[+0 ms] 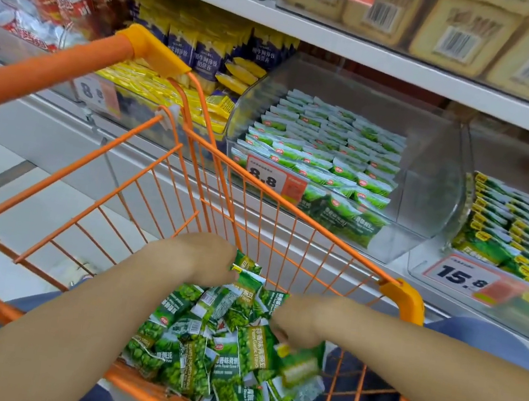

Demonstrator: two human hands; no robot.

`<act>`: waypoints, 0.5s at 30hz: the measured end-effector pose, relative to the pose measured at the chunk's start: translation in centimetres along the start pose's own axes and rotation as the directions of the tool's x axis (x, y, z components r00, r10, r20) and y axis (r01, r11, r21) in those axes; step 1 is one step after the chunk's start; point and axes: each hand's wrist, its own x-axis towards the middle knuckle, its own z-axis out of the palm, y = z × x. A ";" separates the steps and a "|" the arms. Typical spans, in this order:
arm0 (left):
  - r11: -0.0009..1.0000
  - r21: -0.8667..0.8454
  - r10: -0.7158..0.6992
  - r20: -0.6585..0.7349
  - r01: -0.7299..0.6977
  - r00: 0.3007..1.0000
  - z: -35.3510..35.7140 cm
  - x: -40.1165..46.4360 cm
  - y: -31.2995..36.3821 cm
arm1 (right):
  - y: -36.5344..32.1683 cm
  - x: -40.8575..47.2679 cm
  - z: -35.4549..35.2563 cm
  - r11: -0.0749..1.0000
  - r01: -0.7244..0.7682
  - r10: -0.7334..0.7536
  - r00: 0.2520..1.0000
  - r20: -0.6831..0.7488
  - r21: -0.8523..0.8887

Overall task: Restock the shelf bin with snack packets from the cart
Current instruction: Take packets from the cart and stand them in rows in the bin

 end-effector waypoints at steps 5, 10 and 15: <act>0.726 -0.655 0.038 -0.268 -0.211 0.963 -1.4 -1.4 1.4 | 2.3 -6.4 -3.6 0.888 0.119 0.122 0.871 -0.476 0.444; 0.529 -0.744 0.279 -0.303 -0.409 0.911 -3.3 -3.3 6.1 | 5.6 -14.3 -1.7 0.752 0.238 0.346 0.653 -0.674 0.615; 0.702 -0.369 0.289 -0.634 -0.609 0.717 -5.5 -1.1 13.0 | 8.9 -18.3 2.4 0.561 0.411 0.538 0.478 -0.694 0.718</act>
